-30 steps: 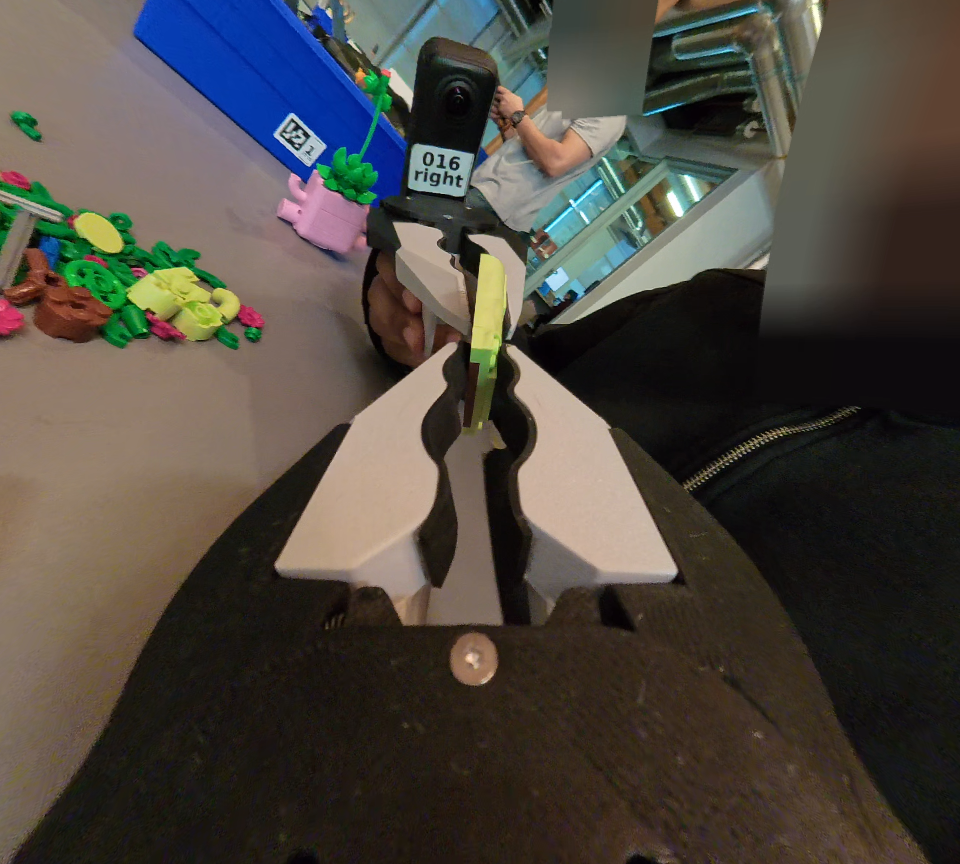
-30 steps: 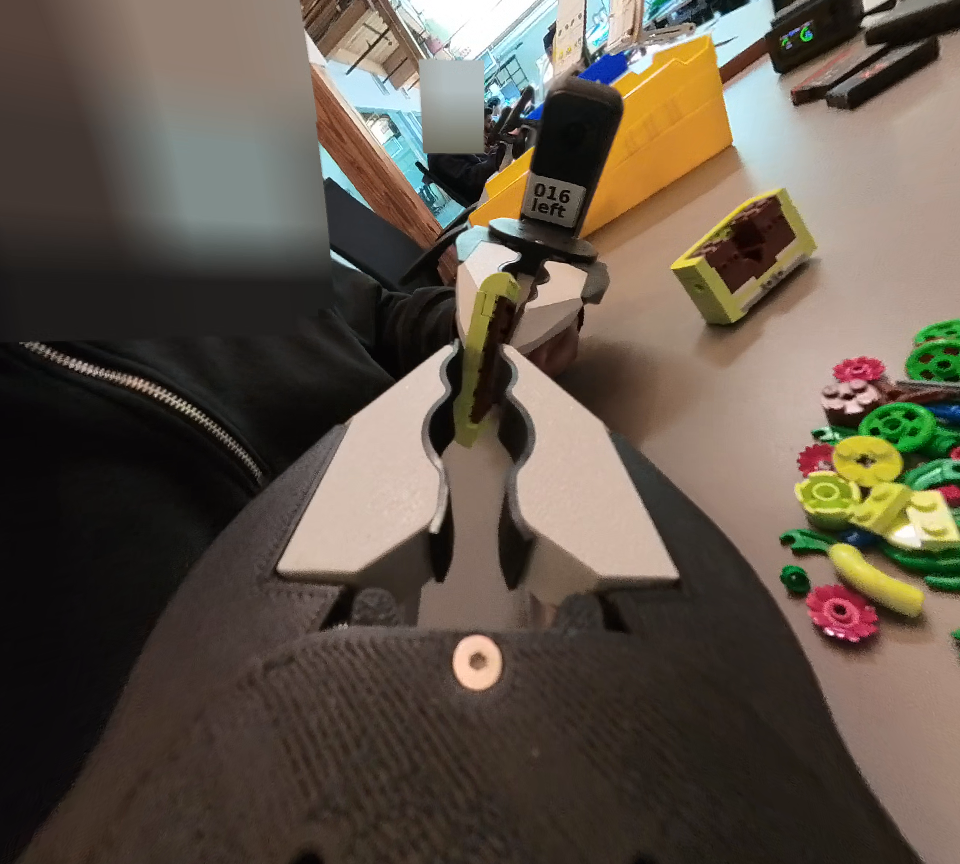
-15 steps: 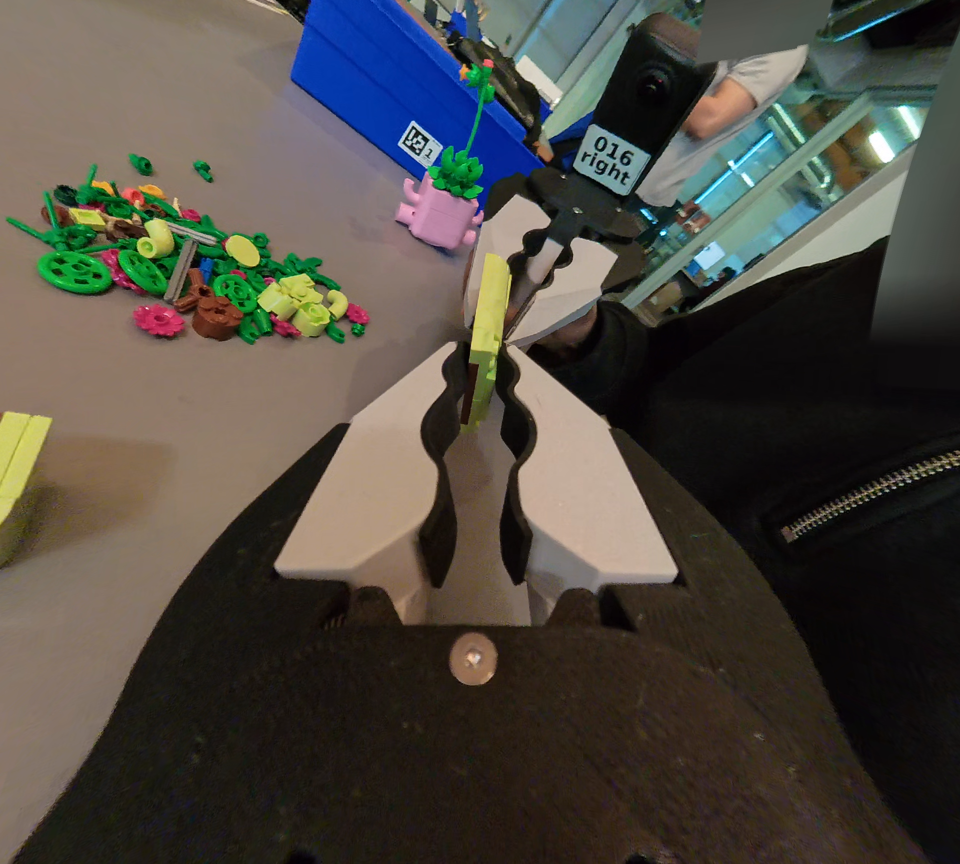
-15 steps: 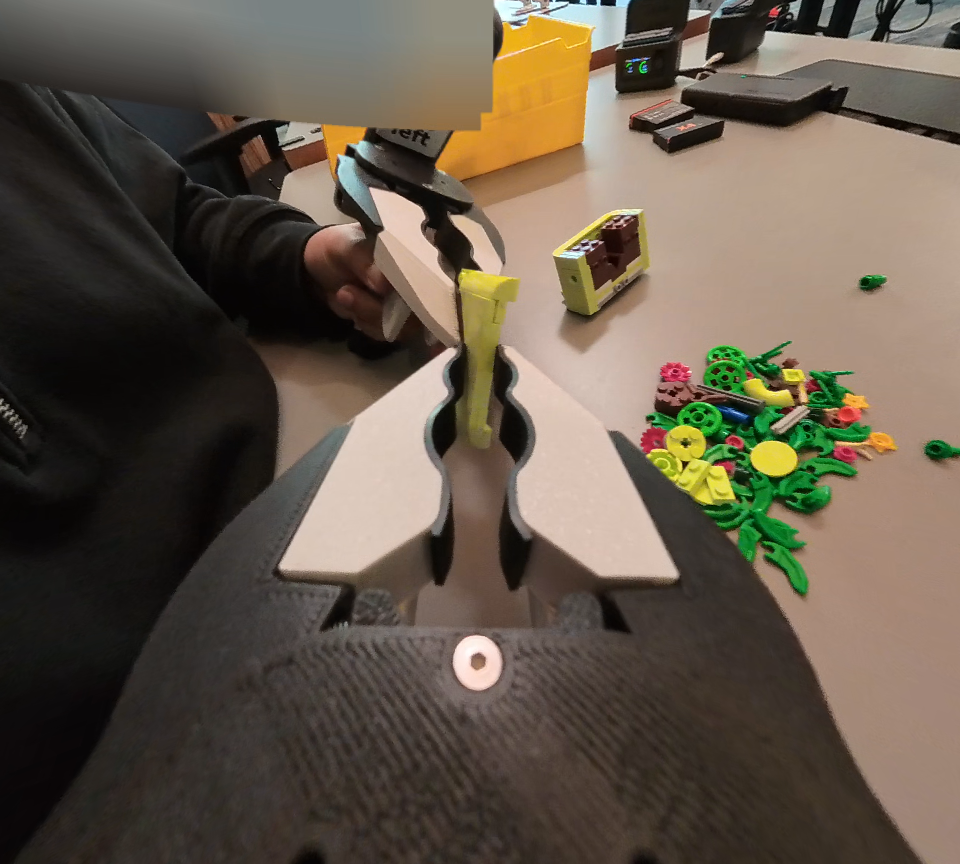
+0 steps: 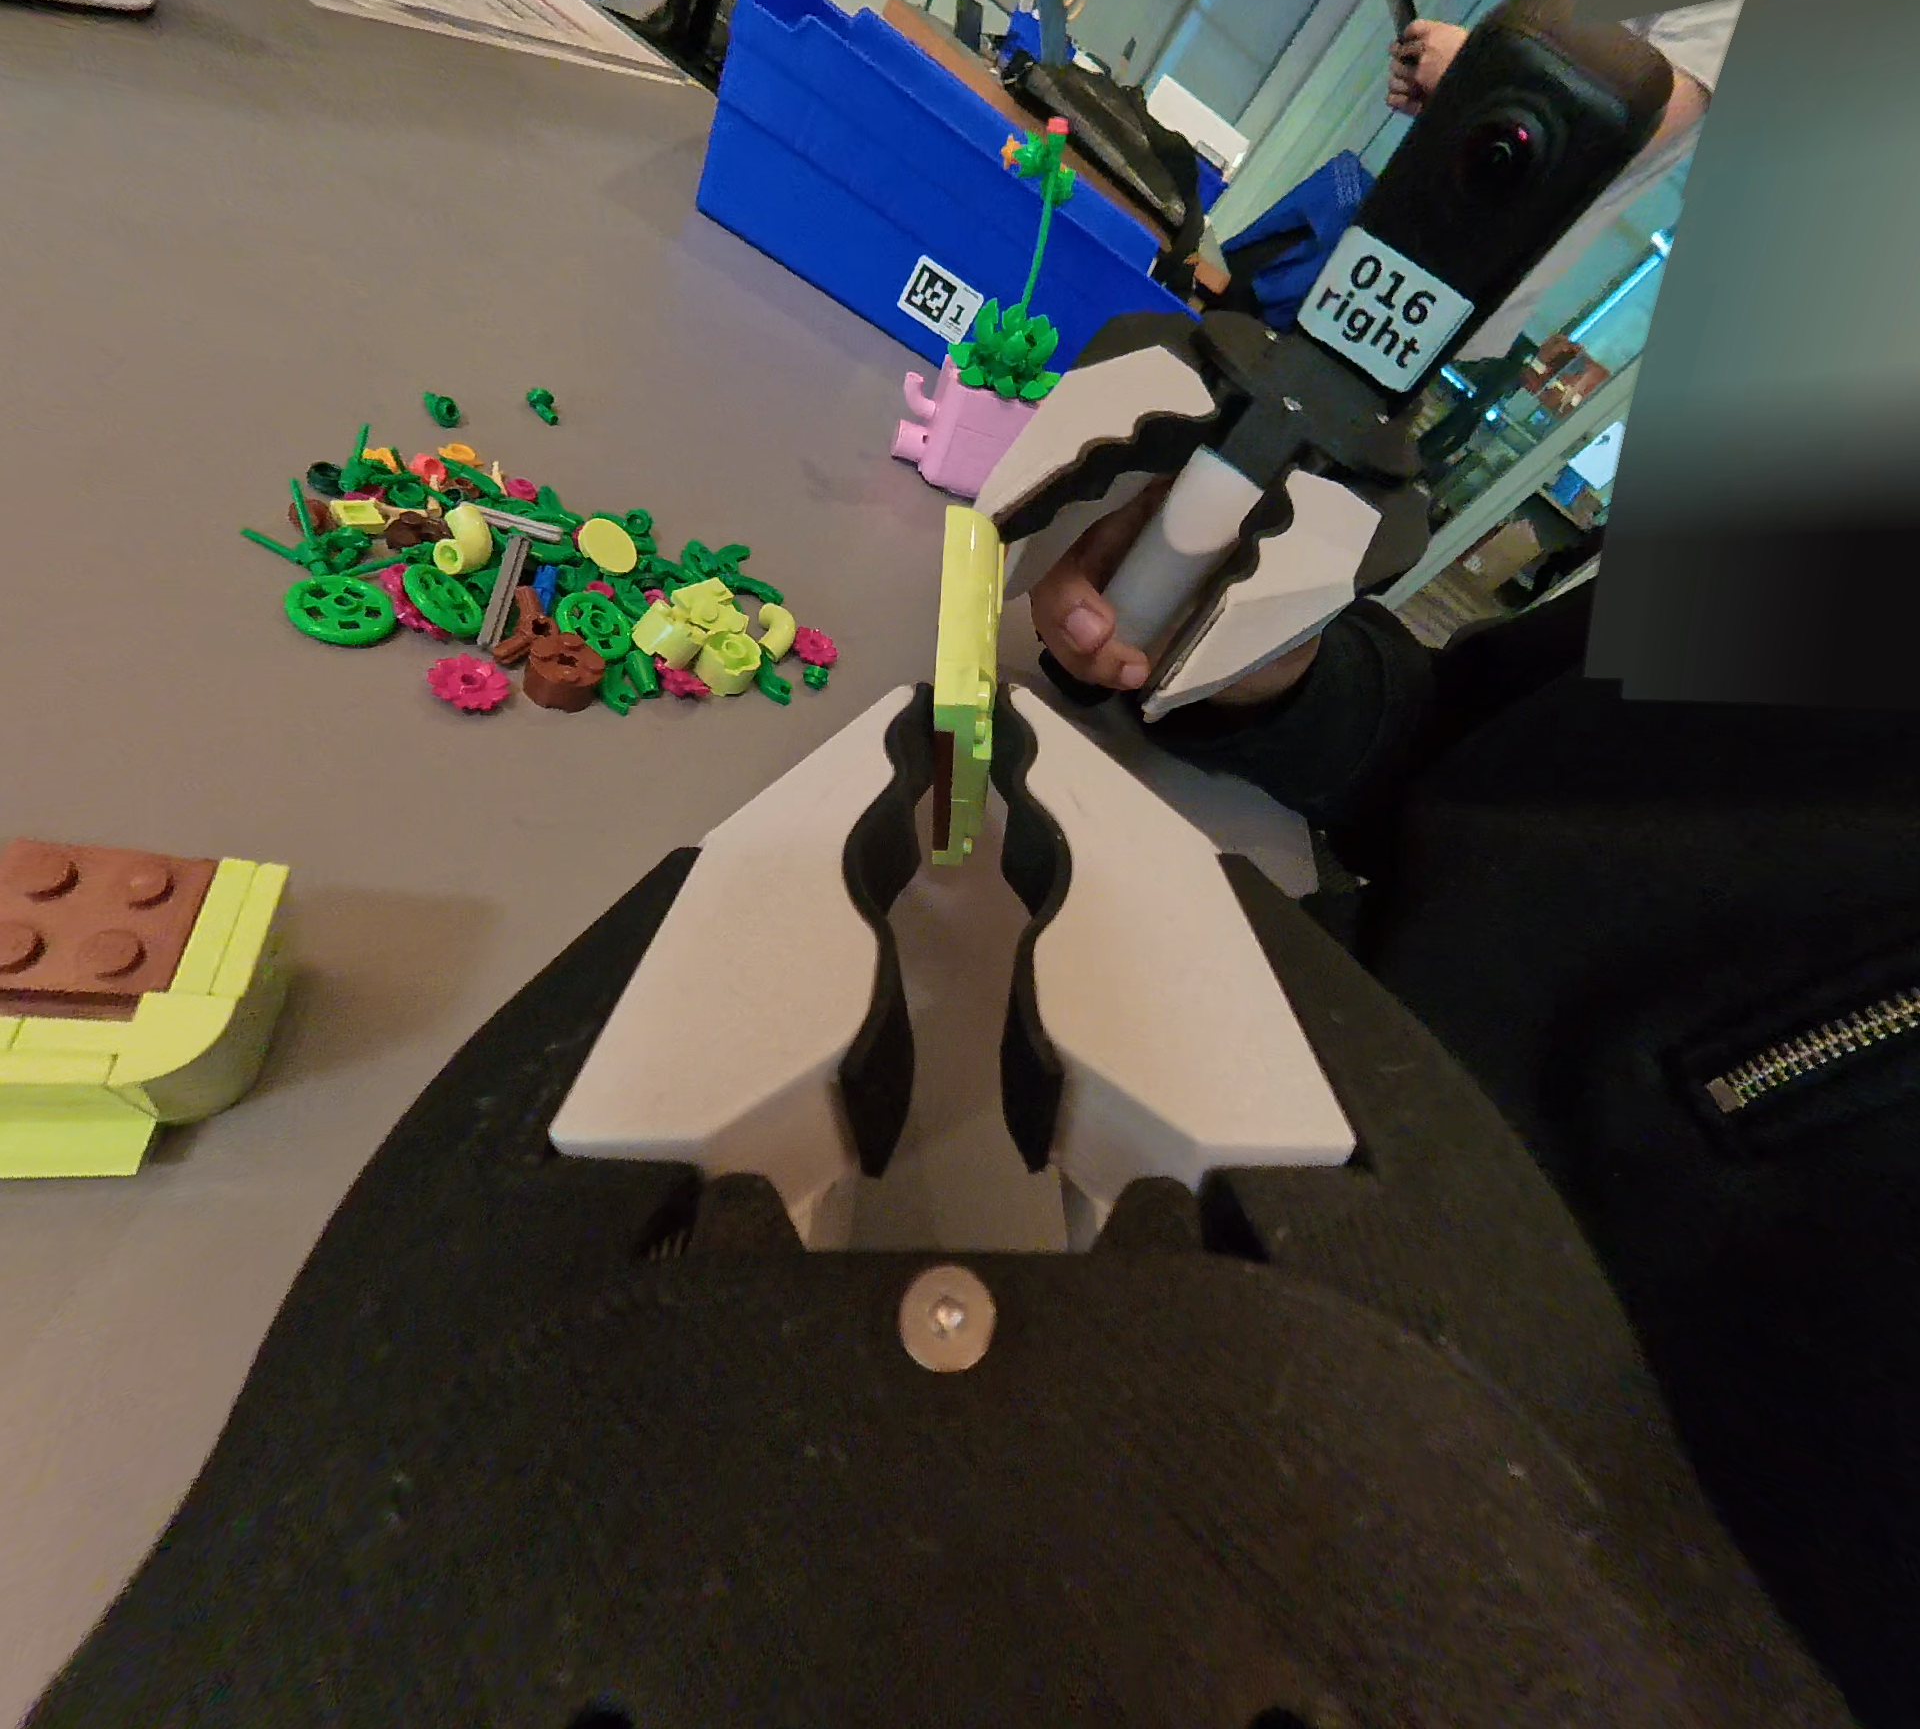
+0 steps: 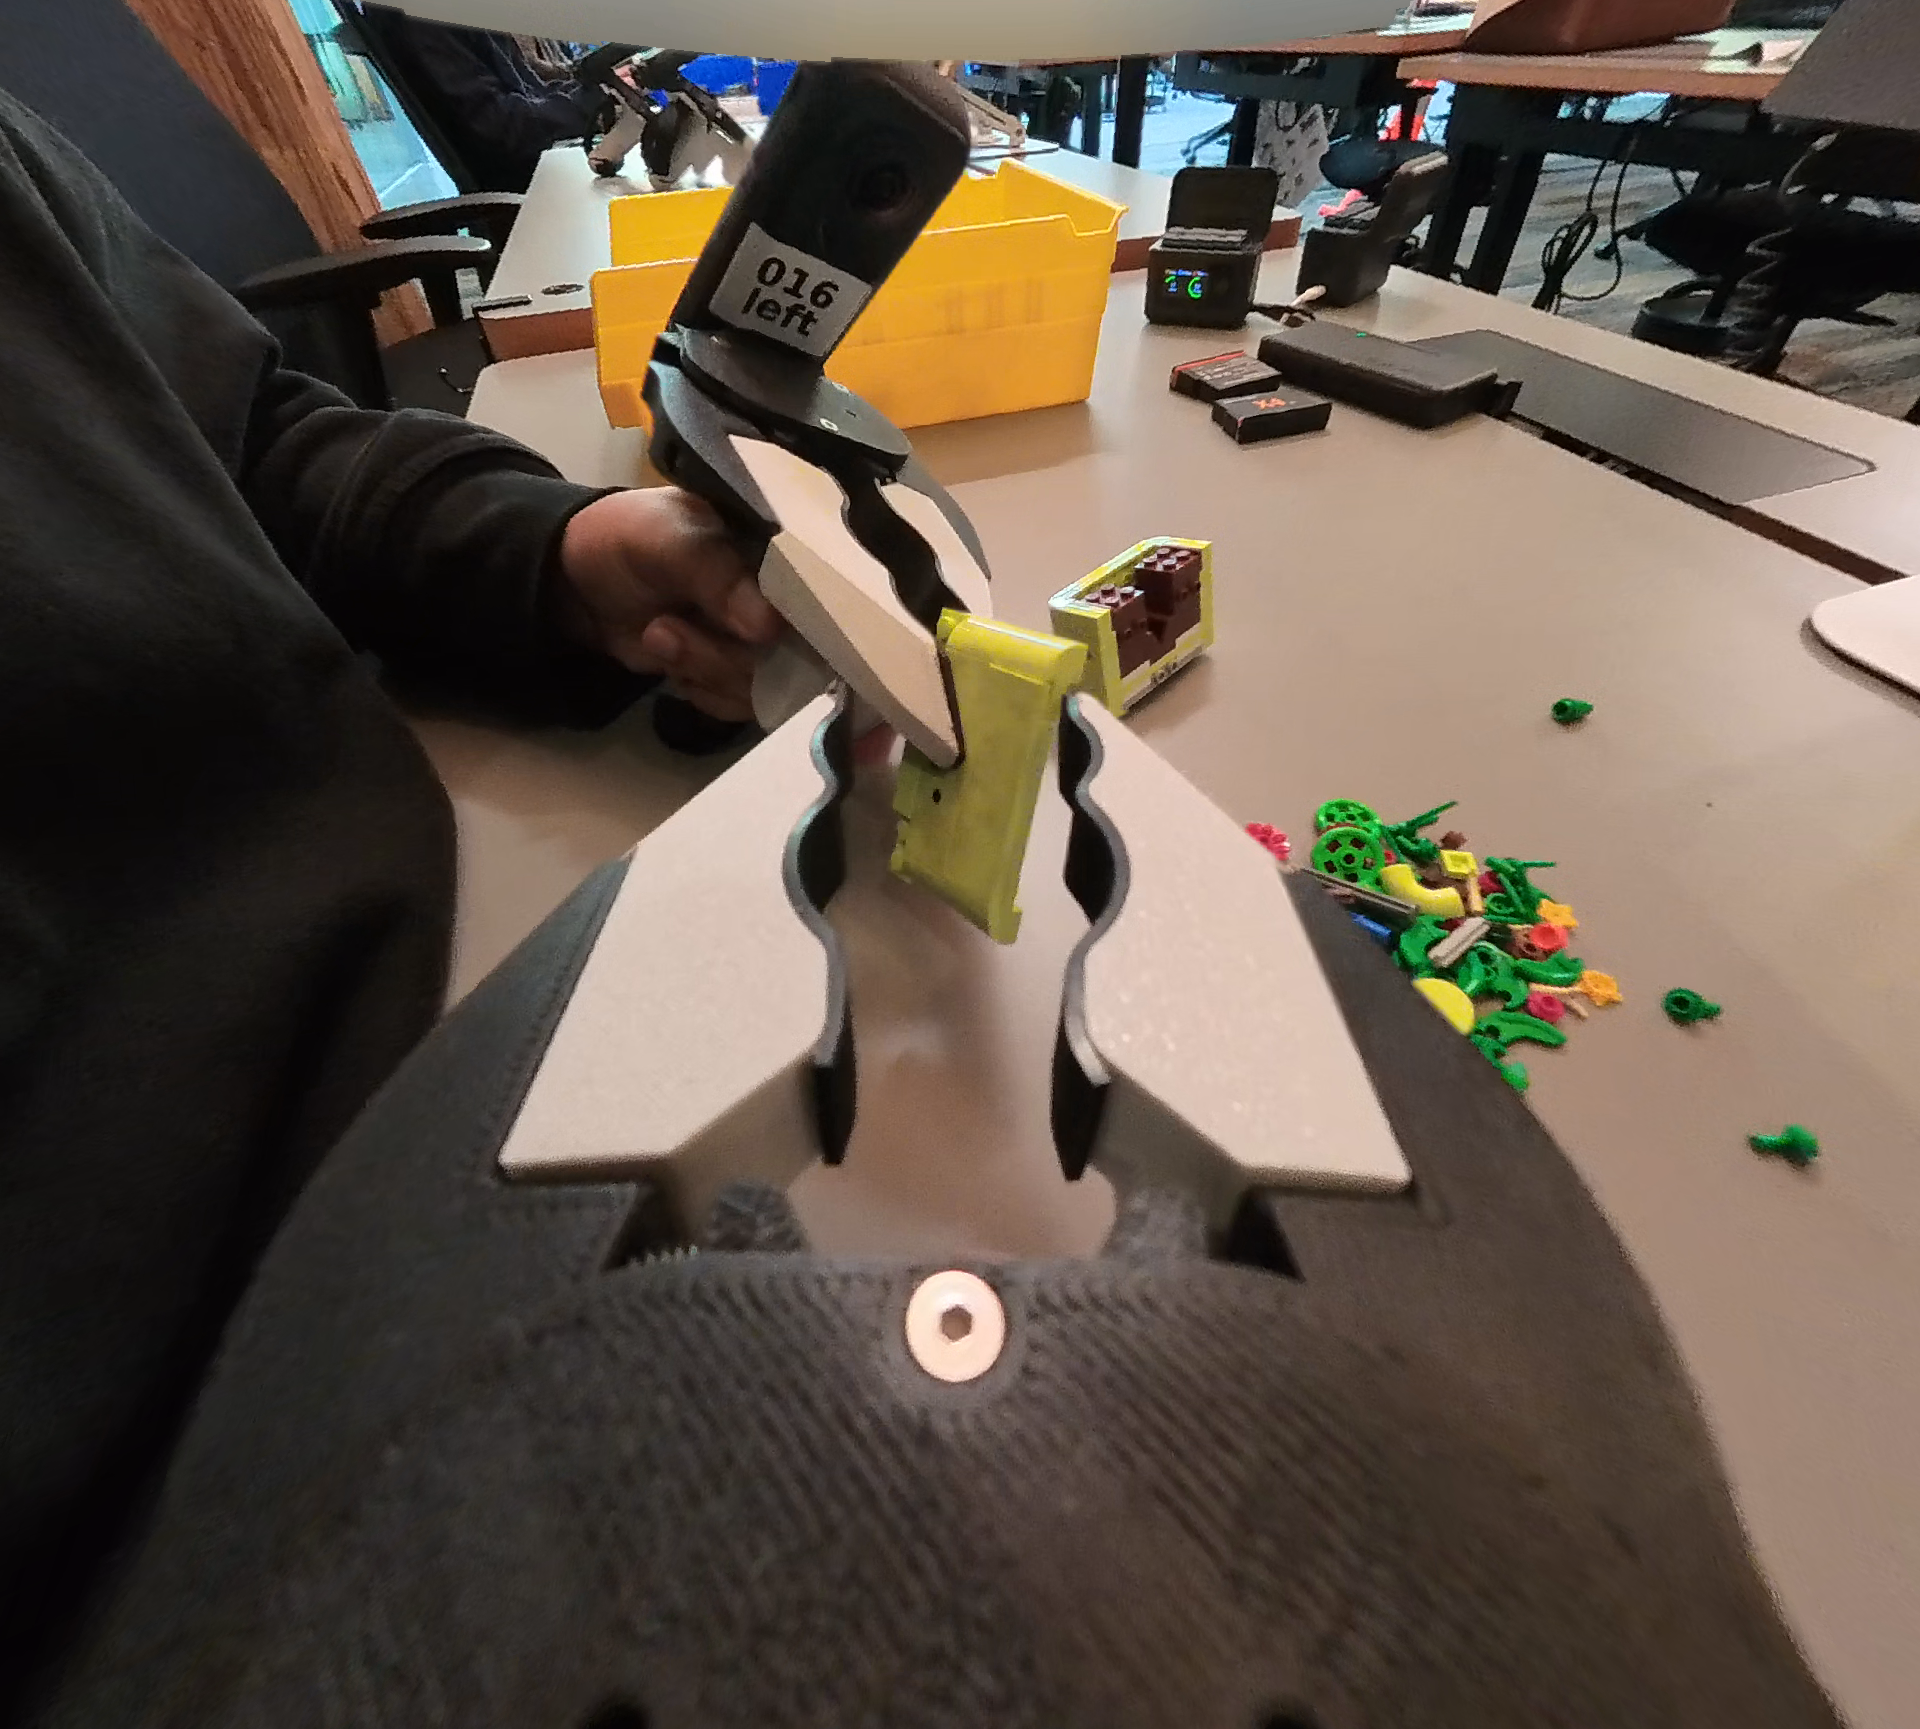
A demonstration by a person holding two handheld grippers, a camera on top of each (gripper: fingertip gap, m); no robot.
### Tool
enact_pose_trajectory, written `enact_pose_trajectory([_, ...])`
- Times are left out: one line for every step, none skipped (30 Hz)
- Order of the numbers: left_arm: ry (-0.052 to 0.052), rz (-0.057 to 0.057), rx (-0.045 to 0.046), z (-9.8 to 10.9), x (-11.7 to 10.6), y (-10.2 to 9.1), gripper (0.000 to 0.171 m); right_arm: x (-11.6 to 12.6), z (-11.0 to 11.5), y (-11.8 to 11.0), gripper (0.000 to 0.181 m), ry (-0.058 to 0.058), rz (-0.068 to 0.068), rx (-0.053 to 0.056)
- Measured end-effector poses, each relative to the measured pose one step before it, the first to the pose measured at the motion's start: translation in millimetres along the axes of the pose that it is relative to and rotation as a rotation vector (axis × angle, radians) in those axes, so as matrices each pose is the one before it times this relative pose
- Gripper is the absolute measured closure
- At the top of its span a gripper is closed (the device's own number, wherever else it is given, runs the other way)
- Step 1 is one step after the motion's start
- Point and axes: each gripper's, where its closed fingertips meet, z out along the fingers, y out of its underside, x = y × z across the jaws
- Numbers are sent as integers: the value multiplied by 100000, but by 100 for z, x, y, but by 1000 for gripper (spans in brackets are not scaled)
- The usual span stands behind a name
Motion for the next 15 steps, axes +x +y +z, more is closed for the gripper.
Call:
enact_pose_trajectory([-366, 871, -235, 31, 40, 33, 166, -114, 23, 22, 144, -760, 503, -57])
enact_pose_trajectory([-373, 429, -141, 15, -13, 9, 166, -69, 9, 13, 144, -330, 209, 47])
enact_pose_trajectory([-164, 92, -79, 1, -6, 12, 166, -4, -3, 21, 144, 164, -35, -148])
enact_pose_trajectory([-105, 74, -139, 12, -13, 19, 166, 15, -17, 24, 145, 242, 124, -245])
enact_pose_trajectory([-603, 138, -152, 9, -53, 18, 166, 5, -48, -6, 147, -108, 734, -82])
enact_pose_trajectory([-627, 185, -299, -2, -89, 33, 166, -36, -70, 6, 148, -670, 1465, -202])
enact_pose_trajectory([-723, 65, -658, 43, -79, 75, 166, 7, -52, 110, 148, -630, 1718, -619])
enact_pose_trajectory([-691, 566, -825, 71, -19, 105, 166, 48, -52, 107, 149, -430, 1382, -536])
enact_pose_trajectory([-469, 725, -386, 37, 27, 50, 166, -37, -65, 52, 148, -763, 901, -197])
enact_pose_trajectory([151, 879, -140, 18, 112, 17, 166, -28, -79, -12, 150, -456, 202, 8])
enact_pose_trajectory([411, 614, -275, 25, 104, 30, 166, 53, -57, 11, 154, 426, -710, -109])
enact_pose_trajectory([-36, 465, -460, 12, 10, 44, 166, 48, -10, 61, 154, 351, -932, -407])
enact_pose_trajectory([-1026, 968, -434, -15, -85, 31, 166, -76, 38, 48, 151, -288, -274, -393])
enact_pose_trajectory([-1398, 1960, -271, -48, -80, -21, 166, -84, 57, 4, 149, -319, -77, -85])
enact_pose_trajectory([-1279, 2412, -608, -21, -51, 17, 166, -14, 49, 28, 149, 250, -707, -57])
